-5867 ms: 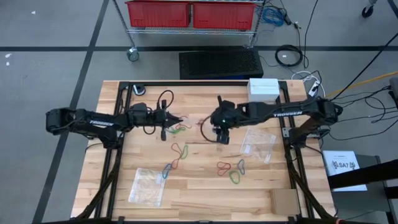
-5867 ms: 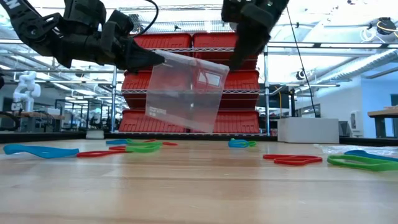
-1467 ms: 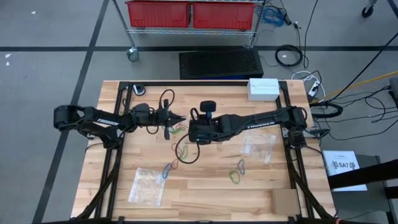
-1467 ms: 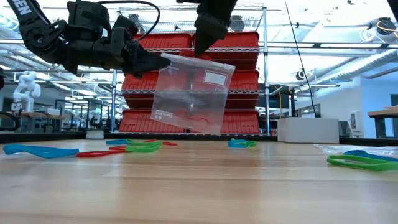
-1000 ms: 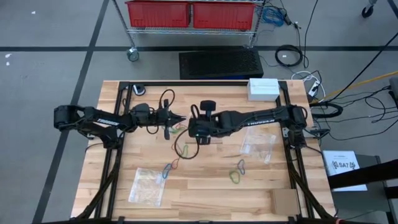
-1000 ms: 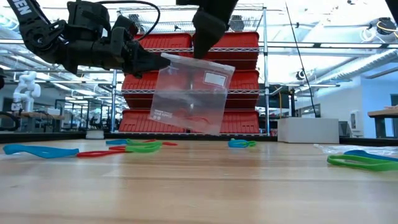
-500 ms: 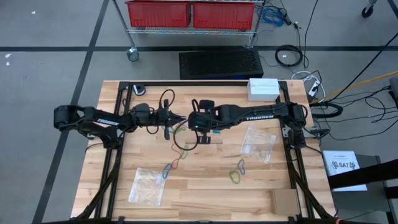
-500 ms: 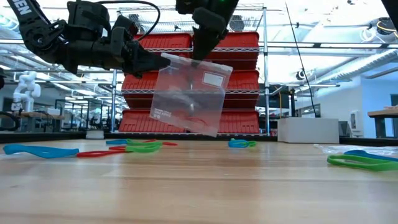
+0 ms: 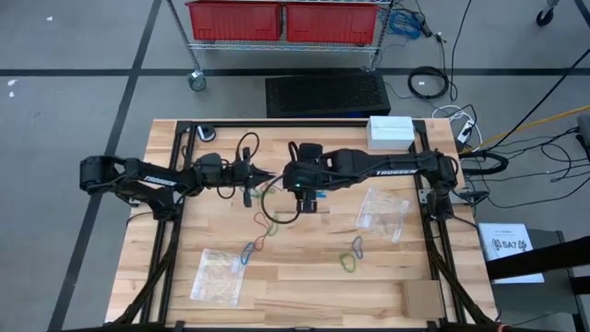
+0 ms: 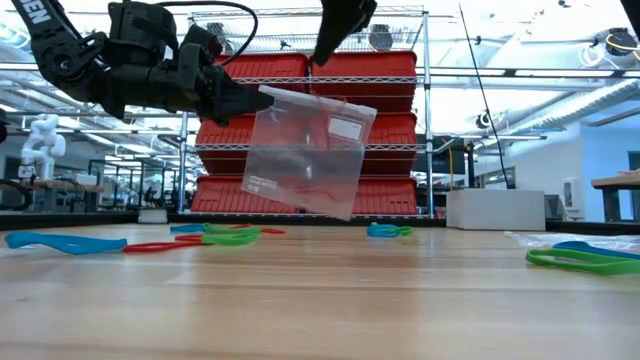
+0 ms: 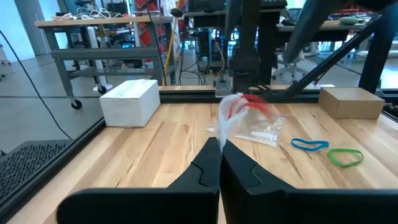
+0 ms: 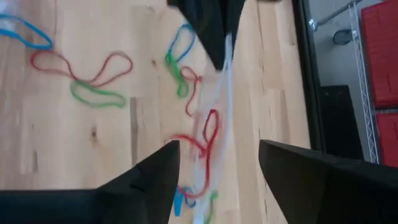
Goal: Sort rubber bands
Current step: Put the top red rubber band into the zip bag
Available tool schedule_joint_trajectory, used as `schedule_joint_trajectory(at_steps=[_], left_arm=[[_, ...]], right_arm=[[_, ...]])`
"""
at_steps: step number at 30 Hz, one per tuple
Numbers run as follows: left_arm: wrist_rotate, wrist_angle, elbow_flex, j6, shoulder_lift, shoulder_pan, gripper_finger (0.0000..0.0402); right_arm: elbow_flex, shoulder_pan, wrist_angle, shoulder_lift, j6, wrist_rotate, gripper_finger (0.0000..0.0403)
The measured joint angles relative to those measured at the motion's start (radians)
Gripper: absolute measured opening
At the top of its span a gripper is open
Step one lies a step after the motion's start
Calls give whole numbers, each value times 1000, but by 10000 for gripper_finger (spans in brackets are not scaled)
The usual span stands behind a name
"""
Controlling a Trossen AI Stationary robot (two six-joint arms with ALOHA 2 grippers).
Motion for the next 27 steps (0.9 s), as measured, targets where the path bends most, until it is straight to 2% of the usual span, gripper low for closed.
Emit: schedule_joint_trajectory(at_steps=[9, 12, 14, 17, 22, 27], left_arm=[[38, 8, 0, 0, -6, 0, 0], [53, 10, 0, -1, -6, 0, 0], [74, 24, -1, -5, -6, 0, 0], [127, 127, -25, -30, -6, 0, 0], [146, 228, -63, -34, -7, 9, 0], [101, 248, -69, -34, -8, 43, 0]], right_arm=[[-1, -4, -241, -31, 122, -2, 216], [-44, 9, -245, -98, 162, -1, 217], [-123, 19, -191, -167, 183, 4, 217], [-323, 40, 10, -308, 181, 34, 217], [-734, 58, 505, -531, 125, 34, 217], [-1038, 49, 942, -609, 98, 25, 214]])
